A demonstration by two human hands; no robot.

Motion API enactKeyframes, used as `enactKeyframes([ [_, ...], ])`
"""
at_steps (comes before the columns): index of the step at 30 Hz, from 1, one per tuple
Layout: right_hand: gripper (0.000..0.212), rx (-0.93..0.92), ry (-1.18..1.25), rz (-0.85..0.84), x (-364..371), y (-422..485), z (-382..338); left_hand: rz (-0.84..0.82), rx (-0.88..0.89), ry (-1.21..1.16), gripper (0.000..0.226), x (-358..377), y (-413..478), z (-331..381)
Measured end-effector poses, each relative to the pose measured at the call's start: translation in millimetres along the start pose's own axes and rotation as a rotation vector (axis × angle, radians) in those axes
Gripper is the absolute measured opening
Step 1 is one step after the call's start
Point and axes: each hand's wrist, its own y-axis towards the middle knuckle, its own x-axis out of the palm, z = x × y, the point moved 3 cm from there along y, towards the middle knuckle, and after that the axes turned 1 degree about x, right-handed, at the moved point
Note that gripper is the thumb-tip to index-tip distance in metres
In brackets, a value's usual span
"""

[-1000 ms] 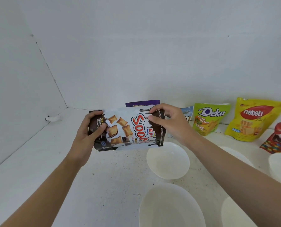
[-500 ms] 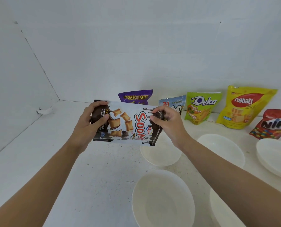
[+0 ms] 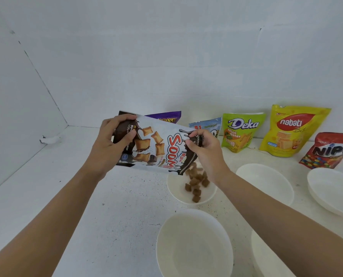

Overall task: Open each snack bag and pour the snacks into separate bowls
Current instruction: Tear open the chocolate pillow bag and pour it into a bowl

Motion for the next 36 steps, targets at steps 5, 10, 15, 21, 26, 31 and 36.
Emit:
enactKeyframes([
  [5,0.016,0.024,0.010,0.061,-3.4,-3.5,8.6,-0.028,0.029,0.031,0.032,6.4,2.1,5.5],
  [10,0.015,0.213,-0.126,0.047,-6.5,-9.0,36.6,-0.096,0.040,0.059,0.035,15.4,-0.7,-0.7],
  [15,0.021,0.080,-0.096,0.072,-7.7,-3.9,16.5,-0.031,0.037,0.024,0.031,12.2,1.9,6.6],
  [21,0.017,-0.068,0.002,0.149,-2.9,-10.1,-3.7,0.012,0.041,-0.035,0.031,7.1,5.5,17.0],
  [26,0.015,0.107,-0.097,0.148,-4.7,-18.3,28.9,-0.057,0.144,0.091,0.035,15.9,3.3,20.4],
  [31,0.014,0.207,-0.161,0.139,-9.4,-20.3,34.6,-0.123,0.159,0.149,0.036,24.8,0.9,22.3],
  [36,0.013,0.055,0.046,0.181,-9.8,-17.6,2.4,-0.041,0.142,0.075,0.034,14.3,10.3,33.4],
])
